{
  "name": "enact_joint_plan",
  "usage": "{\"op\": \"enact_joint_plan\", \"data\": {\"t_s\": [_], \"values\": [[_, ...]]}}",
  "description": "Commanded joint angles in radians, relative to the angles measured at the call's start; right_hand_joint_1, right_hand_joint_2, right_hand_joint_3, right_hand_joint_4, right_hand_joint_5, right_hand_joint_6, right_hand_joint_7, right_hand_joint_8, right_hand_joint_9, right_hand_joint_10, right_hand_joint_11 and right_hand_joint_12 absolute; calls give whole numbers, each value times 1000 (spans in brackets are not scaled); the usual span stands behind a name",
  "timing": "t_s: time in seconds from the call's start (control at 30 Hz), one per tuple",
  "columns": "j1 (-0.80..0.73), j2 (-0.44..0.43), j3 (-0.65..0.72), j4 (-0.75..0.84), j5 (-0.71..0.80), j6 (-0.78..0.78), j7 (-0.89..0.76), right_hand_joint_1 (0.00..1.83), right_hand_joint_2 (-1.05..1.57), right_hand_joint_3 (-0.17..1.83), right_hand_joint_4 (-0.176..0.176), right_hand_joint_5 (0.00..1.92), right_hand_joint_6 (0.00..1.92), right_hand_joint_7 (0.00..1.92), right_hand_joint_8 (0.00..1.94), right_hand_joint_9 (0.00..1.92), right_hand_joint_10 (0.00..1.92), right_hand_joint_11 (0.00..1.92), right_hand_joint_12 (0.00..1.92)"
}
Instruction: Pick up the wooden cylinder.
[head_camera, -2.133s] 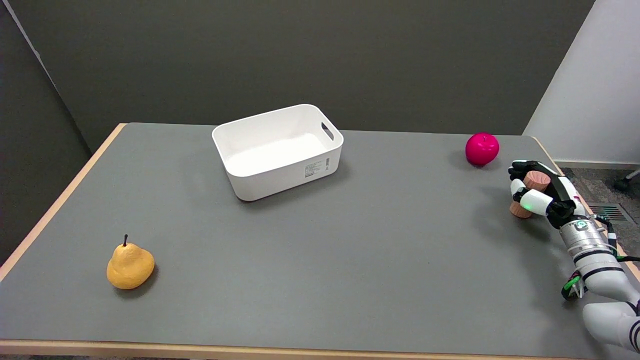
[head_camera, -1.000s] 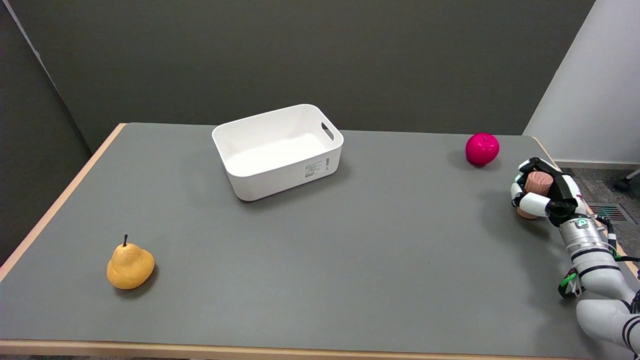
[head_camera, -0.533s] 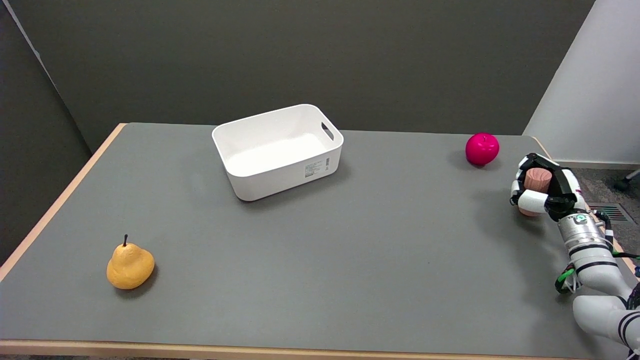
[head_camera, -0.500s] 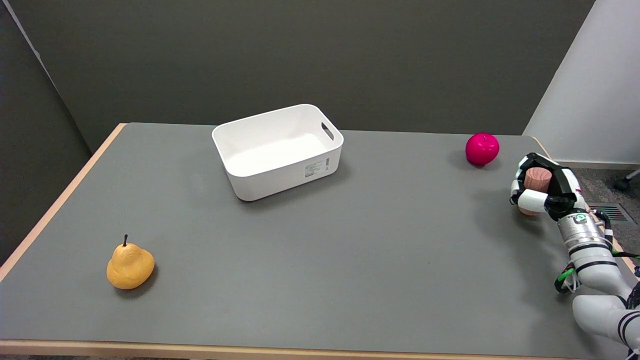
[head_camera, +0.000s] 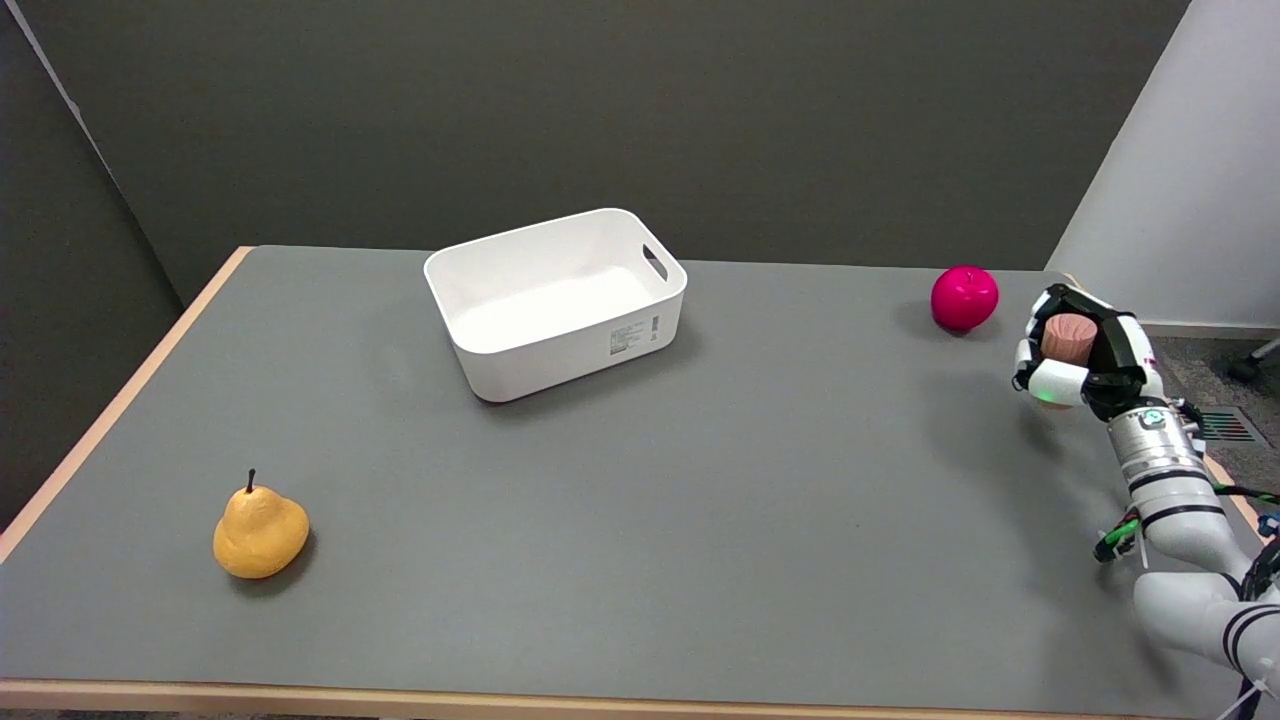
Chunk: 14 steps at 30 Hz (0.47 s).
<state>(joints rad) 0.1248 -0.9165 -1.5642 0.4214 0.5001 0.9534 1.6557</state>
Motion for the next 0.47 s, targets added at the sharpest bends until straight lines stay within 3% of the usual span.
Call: {"op": "enact_joint_plan", "data": {"t_s": [0.03,0.23,0.47], "values": [[63,10,-22,79,-37,34,-25,1538,652,1231,-1,651,1762,785,1769,852,1921,664,1921],[110,14,-24,178,-121,27,-25,1536,662,1221,-4,650,1766,770,1781,850,1921,659,1921],[239,18,-139,262,-161,-11,-27,1534,672,1207,-6,650,1765,755,1786,847,1921,653,1921]]}}
